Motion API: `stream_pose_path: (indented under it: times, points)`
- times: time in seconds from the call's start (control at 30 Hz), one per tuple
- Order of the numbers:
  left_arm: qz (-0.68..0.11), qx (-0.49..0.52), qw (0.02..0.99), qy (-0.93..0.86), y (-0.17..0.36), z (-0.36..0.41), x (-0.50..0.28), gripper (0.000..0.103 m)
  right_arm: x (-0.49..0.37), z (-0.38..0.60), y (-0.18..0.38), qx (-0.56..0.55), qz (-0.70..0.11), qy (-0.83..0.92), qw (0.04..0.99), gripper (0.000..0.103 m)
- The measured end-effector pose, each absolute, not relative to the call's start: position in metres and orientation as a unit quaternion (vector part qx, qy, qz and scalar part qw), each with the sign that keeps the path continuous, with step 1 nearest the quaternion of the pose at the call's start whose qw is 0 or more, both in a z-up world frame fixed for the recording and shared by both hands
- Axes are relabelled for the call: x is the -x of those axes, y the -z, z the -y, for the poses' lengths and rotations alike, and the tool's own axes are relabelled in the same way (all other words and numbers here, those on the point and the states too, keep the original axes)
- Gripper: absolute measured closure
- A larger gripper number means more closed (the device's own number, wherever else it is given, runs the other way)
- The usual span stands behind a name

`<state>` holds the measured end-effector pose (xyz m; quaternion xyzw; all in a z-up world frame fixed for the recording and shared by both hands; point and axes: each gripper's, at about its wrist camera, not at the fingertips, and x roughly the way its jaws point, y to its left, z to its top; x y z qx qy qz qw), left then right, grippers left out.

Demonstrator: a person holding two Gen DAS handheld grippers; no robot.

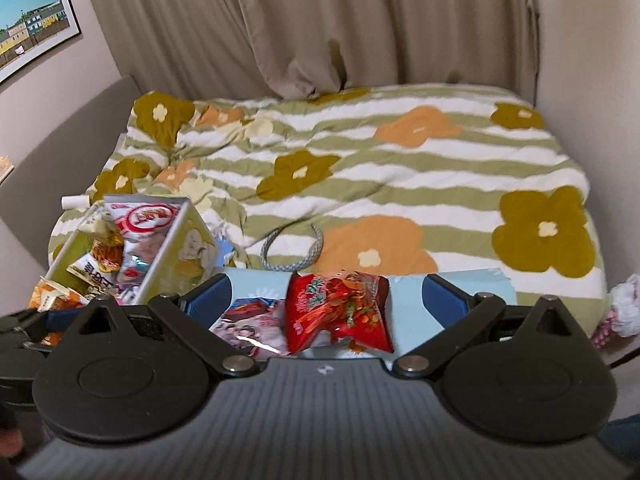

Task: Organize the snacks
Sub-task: 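Grasp a chocolate Sponge bag with left tool while right tool grasps red Stix bag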

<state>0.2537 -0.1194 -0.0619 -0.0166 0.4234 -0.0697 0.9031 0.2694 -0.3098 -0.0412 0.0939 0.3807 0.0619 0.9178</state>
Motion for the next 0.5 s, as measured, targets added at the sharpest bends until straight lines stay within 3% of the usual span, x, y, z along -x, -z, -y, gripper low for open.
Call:
stream_pose_path:
  times: [0.5]
  points:
    - [-0.489, 0.015, 0.872, -0.002, 0.143, 0.146, -0.328, 0.005, -0.355, 0.351, 0.138, -0.182, -0.469, -0.104, 0.858, 0.0]
